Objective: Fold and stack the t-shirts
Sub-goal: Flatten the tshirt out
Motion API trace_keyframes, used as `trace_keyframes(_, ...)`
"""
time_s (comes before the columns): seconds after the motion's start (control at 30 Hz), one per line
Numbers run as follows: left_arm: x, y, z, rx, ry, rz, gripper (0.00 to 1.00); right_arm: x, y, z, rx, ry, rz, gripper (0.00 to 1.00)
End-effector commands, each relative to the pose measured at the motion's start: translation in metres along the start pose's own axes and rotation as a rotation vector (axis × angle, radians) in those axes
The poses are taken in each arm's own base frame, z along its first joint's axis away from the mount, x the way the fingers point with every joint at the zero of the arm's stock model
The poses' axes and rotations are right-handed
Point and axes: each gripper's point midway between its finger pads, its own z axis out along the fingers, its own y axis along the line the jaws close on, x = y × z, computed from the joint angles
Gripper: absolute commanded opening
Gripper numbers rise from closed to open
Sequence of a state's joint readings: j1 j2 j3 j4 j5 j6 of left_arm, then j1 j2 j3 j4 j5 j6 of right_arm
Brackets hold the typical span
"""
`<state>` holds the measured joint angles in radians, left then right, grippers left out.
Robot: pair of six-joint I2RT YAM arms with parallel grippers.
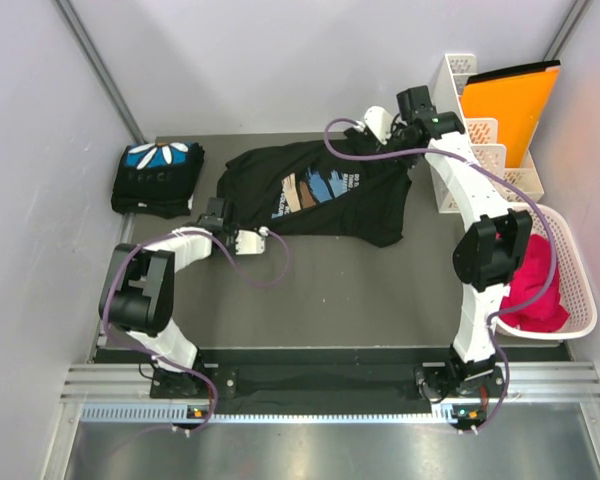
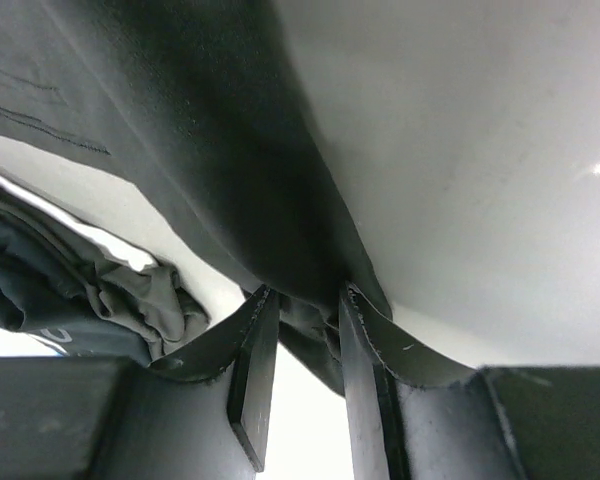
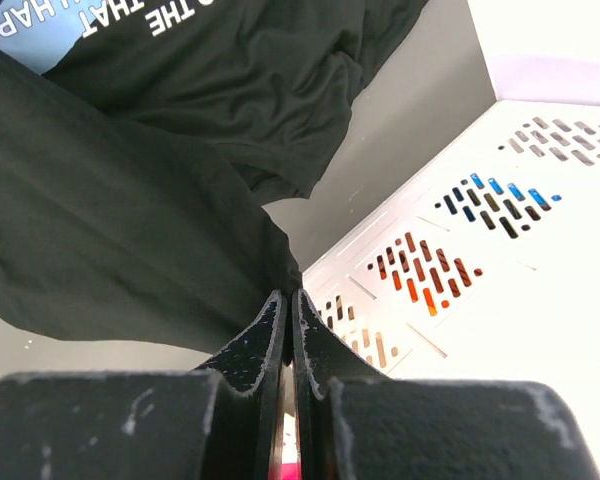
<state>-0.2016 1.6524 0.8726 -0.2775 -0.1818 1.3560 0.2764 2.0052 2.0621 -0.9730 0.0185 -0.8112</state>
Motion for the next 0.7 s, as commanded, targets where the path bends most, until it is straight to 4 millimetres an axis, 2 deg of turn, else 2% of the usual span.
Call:
trace_keyframes(0.0, 0.001, -0.002, 0.009, -0.012, 0.006, -0.014, 0.36, -0.020, -0.026, -0.036, 0.094, -0.084, 0.010, 0.00)
trace_keyframes(0.13, 0.001, -0.008, 0.016, 0.014, 0.008, -0.008, 0.35, -0.020, -0.024, -0.034, 0.086, -0.082, 0.013, 0.00)
trace_keyframes(0.2, -0.003, -0.005, 0.014, 0.021, -0.010, -0.023, 0.34, -0.021, -0.024, -0.035, 0.081, -0.086, 0.013, 0.00)
trace_keyframes(0.23, -0.004, -0.014, 0.012, 0.067, -0.019, -0.019, 0.34, -0.020, -0.024, -0.034, 0.080, -0.083, 0.014, 0.00)
trace_keyframes(0.3, -0.006, -0.014, 0.004, 0.082, -0.039, -0.011, 0.34, -0.021, -0.023, -0.036, 0.077, -0.086, 0.014, 0.00)
trace_keyframes(0.33, -0.006, -0.021, 0.000, 0.118, -0.047, 0.000, 0.34, -0.020, -0.022, -0.036, 0.075, -0.084, 0.016, 0.00)
trace_keyframes(0.43, -0.018, -0.023, -0.017, 0.147, -0.126, 0.015, 0.34, -0.021, -0.022, -0.037, 0.076, -0.088, 0.017, 0.00)
trace_keyframes(0.47, -0.024, -0.033, -0.027, 0.199, -0.174, 0.024, 0.34, -0.021, -0.022, -0.037, 0.075, -0.088, 0.016, 0.00)
trace_keyframes(0.5, -0.027, -0.031, -0.033, 0.204, -0.197, 0.027, 0.35, -0.021, -0.023, -0.037, 0.077, -0.089, 0.017, 0.00)
trace_keyframes(0.57, -0.032, -0.040, -0.044, 0.249, -0.234, 0.040, 0.35, -0.021, -0.023, -0.037, 0.078, -0.090, 0.017, 0.00)
trace_keyframes(0.67, -0.032, -0.040, -0.047, 0.261, -0.237, 0.043, 0.35, -0.022, -0.024, -0.037, 0.080, -0.092, 0.017, 0.00)
